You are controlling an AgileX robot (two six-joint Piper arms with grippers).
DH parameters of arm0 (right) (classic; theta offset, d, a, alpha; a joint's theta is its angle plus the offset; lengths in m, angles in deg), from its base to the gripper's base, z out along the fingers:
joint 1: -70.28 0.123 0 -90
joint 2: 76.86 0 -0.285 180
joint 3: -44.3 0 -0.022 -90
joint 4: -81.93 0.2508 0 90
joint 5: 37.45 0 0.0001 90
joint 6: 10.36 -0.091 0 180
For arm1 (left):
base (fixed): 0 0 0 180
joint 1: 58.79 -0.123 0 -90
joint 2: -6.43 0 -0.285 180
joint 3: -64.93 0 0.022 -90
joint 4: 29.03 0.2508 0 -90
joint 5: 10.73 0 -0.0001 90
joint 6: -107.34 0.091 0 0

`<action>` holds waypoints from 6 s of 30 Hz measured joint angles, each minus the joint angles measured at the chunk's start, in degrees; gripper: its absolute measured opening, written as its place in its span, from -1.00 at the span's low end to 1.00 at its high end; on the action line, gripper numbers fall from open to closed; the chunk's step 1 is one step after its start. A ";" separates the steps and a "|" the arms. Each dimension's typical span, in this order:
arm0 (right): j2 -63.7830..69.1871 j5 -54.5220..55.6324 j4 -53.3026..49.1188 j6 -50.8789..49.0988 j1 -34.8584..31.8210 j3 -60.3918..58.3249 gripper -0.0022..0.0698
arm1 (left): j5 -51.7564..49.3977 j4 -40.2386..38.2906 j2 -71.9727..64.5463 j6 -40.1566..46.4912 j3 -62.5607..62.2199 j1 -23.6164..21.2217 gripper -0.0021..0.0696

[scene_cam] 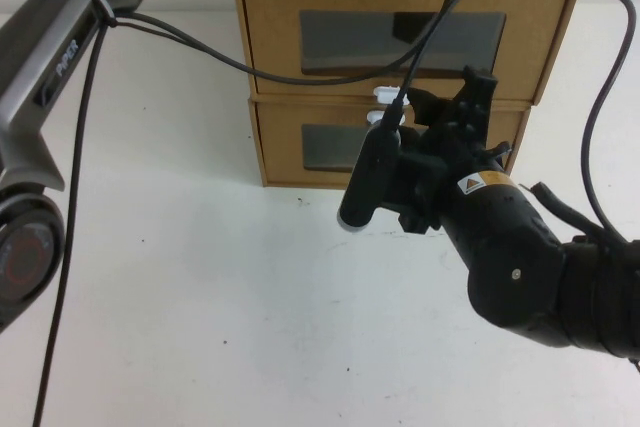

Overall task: Open the shoe box
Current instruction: 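Pull the top drawer of the cardboard box fully open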

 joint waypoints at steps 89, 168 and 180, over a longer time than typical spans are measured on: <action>13.63 5.33 0.51 14.36 -1.41 13.50 -0.45 | -1.09 0.04 0.12 1.79 -0.03 -0.20 -0.96; 9.27 1.28 0.81 14.42 -1.95 7.48 -0.30 | -1.74 -0.10 0.21 1.91 -0.03 -0.33 -0.96; 10.80 0.94 1.48 14.44 -1.95 10.39 -0.31 | -1.74 -0.10 0.21 1.91 -0.03 -0.36 -0.96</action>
